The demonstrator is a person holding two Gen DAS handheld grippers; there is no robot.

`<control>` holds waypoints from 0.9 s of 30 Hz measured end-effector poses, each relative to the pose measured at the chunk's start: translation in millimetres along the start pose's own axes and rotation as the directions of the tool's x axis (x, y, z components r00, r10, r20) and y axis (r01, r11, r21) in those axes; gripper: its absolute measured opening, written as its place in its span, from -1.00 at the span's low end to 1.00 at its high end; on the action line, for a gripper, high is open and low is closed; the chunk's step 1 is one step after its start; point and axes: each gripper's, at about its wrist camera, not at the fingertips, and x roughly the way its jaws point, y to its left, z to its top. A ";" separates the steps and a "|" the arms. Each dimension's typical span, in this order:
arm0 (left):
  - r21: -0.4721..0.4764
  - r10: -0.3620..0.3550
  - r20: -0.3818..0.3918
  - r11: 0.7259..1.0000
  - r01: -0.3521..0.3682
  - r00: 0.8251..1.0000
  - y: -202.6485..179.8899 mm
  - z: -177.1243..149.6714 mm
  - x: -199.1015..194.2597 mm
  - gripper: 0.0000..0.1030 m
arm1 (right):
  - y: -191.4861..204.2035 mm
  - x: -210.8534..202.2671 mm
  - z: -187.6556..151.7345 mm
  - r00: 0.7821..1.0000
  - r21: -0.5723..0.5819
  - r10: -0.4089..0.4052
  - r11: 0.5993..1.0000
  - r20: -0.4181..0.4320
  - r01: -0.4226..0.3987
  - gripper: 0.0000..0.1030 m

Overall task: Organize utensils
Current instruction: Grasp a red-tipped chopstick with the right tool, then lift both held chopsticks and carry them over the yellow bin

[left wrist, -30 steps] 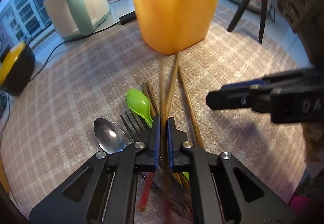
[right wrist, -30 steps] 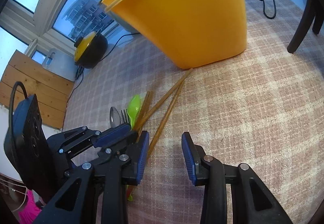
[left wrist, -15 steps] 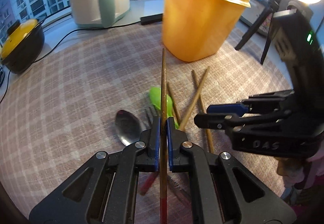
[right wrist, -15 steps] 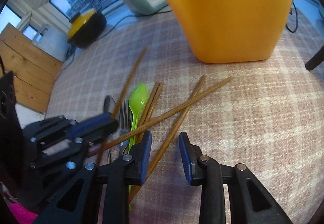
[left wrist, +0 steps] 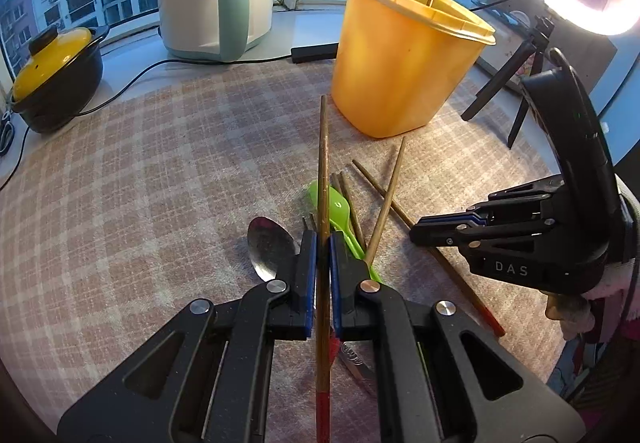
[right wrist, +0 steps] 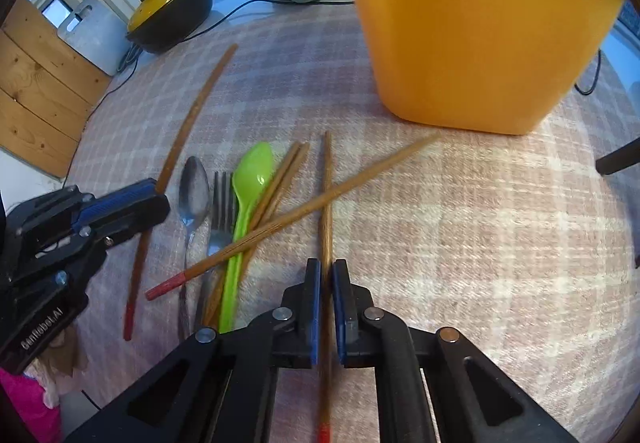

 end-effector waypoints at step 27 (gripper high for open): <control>-0.011 -0.046 0.027 0.999 0.046 0.999 -11.2 4.3 -15.5 -0.91 | -30.0 -59.8 -47.1 0.996 -0.158 -0.083 0.984 -0.023 0.078 -0.94</control>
